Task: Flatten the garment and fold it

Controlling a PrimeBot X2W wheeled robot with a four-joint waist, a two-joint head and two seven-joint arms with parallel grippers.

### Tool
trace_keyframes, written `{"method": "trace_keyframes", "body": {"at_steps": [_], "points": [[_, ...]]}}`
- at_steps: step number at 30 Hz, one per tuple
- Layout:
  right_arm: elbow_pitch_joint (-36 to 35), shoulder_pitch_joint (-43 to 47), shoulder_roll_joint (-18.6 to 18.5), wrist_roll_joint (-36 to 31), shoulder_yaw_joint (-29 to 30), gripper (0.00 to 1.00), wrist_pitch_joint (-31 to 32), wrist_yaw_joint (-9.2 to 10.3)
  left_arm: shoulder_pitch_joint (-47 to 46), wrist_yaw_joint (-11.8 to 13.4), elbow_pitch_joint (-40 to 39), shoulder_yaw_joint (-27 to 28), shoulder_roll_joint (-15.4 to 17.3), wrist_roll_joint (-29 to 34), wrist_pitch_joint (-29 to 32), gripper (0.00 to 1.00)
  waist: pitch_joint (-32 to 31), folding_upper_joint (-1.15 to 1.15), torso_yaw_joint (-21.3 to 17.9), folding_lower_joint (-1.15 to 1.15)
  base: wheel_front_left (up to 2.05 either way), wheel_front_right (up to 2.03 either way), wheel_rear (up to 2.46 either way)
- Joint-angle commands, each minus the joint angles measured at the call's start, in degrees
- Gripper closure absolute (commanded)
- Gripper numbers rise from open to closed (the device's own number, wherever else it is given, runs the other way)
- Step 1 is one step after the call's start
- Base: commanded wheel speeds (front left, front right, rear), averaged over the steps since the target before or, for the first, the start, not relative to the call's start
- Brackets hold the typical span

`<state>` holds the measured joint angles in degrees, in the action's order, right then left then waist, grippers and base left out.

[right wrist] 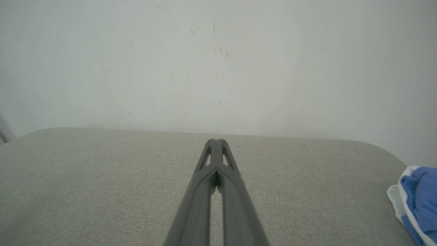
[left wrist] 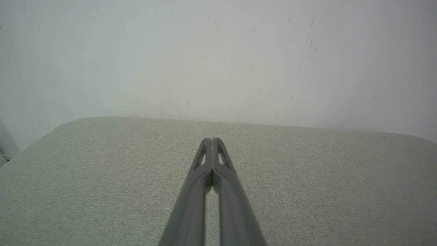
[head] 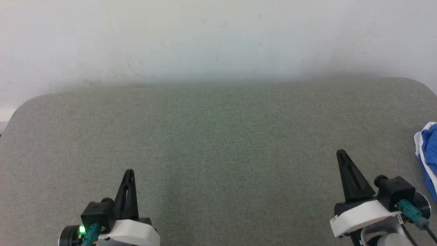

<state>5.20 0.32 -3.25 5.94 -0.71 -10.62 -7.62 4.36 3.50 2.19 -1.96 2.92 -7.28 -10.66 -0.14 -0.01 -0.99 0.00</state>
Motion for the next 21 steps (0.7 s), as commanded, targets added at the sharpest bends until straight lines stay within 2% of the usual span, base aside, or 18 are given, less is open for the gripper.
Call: {"method": "trace_keyframes", "body": {"at_steps": [1, 21], "points": [[-0.5, -0.1, 0.1, -0.6, 0.0, 1.0, 0.3, 0.04, -1.1, -0.6, -0.4, 0.3, 0.0, 0.7, 0.3, 1.0, 0.0, 0.0, 0.0, 0.0, 0.0, 0.0, 0.0], [-1.6, -0.1, 0.2, -1.8, 0.2, 1.0, 2.6, 0.06, -1.8, -1.2, -0.8, 0.7, 0.0, 2.2, 2.7, 1.0, 0.0, 0.0, 0.2, 0.0, 0.0, 0.0, 0.0]]}}
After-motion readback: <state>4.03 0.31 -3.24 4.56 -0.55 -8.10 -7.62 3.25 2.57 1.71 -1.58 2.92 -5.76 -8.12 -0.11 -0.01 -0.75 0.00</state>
